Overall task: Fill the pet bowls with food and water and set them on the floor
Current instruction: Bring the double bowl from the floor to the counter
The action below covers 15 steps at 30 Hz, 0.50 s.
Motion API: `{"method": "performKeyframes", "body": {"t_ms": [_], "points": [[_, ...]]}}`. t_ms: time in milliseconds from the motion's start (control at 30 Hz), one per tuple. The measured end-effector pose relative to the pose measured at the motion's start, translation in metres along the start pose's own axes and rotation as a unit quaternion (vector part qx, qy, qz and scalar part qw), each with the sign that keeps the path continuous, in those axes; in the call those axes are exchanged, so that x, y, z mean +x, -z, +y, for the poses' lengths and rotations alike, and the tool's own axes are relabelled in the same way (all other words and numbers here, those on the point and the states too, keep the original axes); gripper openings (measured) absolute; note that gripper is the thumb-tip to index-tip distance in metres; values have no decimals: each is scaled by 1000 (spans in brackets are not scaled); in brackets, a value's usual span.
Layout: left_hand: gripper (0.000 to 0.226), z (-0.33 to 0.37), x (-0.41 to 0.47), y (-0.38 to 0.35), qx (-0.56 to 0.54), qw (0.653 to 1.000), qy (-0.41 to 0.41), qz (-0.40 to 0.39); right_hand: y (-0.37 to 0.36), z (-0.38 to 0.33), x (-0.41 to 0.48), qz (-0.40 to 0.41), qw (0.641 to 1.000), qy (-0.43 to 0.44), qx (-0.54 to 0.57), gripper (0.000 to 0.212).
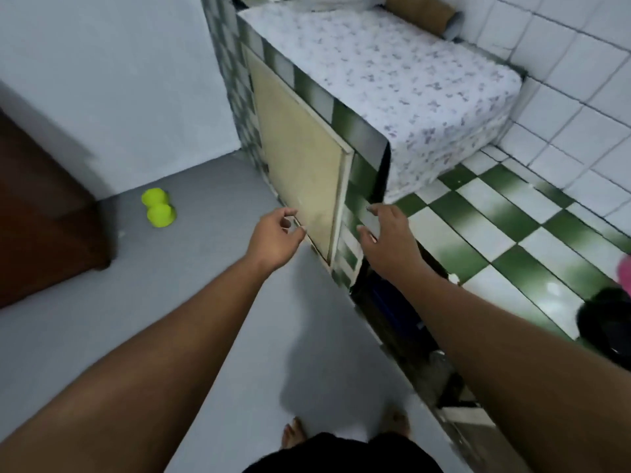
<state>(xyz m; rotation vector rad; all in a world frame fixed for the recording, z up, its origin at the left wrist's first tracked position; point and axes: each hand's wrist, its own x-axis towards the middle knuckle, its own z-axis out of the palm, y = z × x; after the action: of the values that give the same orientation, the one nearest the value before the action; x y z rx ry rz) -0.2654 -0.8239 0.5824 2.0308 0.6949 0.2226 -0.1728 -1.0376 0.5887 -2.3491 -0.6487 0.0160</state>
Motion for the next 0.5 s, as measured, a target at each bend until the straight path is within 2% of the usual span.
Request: {"method": "performKeyframes", "body": {"t_ms": [167,500], "points": [[39,-52,12,73,-32,996,51,72,-55,-61,38,-33,997,63,0,40],[36,-118,65,155,-42,974,134,180,-159,-131,142,-110,985,125,34,39]]}}
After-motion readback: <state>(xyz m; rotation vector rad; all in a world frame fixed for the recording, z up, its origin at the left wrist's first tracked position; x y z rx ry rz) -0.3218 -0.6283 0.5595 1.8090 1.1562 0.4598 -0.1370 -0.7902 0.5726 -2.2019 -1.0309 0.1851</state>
